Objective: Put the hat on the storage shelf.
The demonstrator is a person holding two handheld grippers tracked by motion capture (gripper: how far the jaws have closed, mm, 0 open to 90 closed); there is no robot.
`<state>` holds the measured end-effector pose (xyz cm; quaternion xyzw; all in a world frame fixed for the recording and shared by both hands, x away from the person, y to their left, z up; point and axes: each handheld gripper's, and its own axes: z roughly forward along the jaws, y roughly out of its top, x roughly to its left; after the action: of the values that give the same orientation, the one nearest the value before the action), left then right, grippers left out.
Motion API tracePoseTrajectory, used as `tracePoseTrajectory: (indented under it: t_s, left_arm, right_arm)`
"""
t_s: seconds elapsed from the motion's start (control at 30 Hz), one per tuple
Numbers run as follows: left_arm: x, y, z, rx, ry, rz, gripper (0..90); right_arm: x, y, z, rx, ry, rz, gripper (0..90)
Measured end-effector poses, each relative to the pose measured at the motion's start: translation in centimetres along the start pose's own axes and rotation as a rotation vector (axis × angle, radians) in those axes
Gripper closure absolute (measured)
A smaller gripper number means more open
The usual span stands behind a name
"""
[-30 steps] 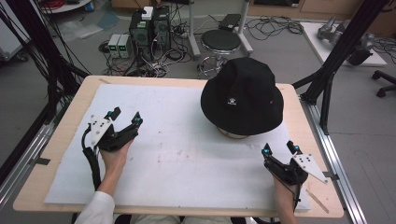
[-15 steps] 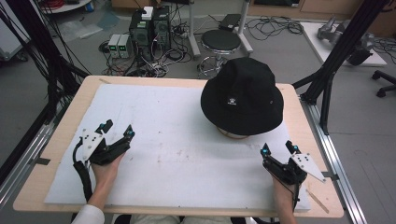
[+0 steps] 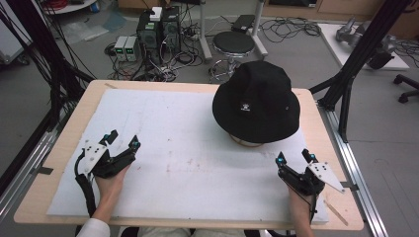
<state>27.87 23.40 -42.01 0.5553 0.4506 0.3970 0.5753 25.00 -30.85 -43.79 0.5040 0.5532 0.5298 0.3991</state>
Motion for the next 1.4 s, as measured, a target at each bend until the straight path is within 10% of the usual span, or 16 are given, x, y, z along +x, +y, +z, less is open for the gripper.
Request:
tracePoseTrajectory:
  t_s: [1.4]
  left_arm:
    - [0.66, -0.43, -0.69, 0.021, 0.0, -0.038, 27.3]
  right_arm:
    - [-0.34, -0.14, -0.14, 0.009, 0.002, 0.026, 13.9]
